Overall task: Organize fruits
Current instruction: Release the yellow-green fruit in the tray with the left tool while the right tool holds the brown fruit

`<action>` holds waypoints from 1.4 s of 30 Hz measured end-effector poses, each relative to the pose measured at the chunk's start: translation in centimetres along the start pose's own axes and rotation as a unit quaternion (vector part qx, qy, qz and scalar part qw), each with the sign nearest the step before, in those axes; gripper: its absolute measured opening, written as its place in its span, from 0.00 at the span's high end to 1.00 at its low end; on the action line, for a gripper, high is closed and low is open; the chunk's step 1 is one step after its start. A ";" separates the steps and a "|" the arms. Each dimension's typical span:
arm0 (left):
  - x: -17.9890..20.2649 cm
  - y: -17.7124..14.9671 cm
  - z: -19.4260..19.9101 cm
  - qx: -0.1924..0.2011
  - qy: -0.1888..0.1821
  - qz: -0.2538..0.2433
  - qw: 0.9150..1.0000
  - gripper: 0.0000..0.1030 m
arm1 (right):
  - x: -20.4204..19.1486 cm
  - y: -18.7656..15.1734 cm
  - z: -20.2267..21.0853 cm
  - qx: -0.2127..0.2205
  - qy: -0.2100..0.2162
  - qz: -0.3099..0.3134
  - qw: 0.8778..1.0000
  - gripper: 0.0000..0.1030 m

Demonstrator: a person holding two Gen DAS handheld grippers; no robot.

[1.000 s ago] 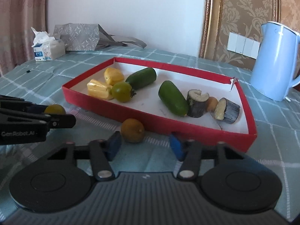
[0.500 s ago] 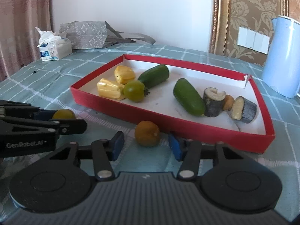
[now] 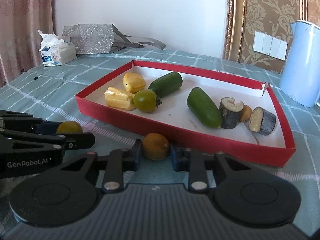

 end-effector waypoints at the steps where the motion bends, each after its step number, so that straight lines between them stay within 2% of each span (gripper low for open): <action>1: 0.0 0.0 0.0 0.000 0.000 0.000 1.000 0.67 | 0.0 0.0 0.0 0.001 0.000 0.000 1.000 0.73; 8: 0.0 0.0 0.1 0.001 -0.001 -0.001 1.000 0.68 | 0.5 -0.3 1.8 0.014 -0.012 0.009 1.000 0.73; 10: 0.0 0.0 0.1 0.001 -0.001 -0.002 1.000 0.68 | 1.4 -0.4 2.7 0.021 -0.013 -0.007 1.000 0.73; 19: 0.2 0.0 0.0 0.003 0.000 -0.006 1.000 0.68 | 4.8 -0.1 4.5 0.050 -0.051 -0.040 0.997 0.74; 25: 0.7 0.3 0.2 0.006 -0.017 0.002 1.000 0.68 | 5.4 0.4 5.1 0.068 -0.078 -0.024 0.994 0.74; 29: 1.6 1.8 0.1 0.017 -0.026 -0.007 1.000 0.67 | 5.8 0.6 5.4 0.073 -0.088 -0.027 0.993 0.74; 37: 4.2 7.0 -2.5 0.044 -0.055 -0.011 0.997 0.67 | 7.0 0.5 5.1 0.069 -0.098 -0.044 0.992 0.74; 42: 5.6 8.3 -5.9 0.032 -0.060 -0.022 0.997 0.67 | 7.7 0.3 4.9 0.064 -0.104 -0.051 0.991 0.74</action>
Point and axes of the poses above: each gripper's, at about its wrist camera, not at the fingertips, and z roughly against the way its jaws point, x to its right, y to its top, the point moved 8 cm from there along -z, roughly the way its jaws point, and after that the axes turned 6 degrees about x, right-handed, at the moved point
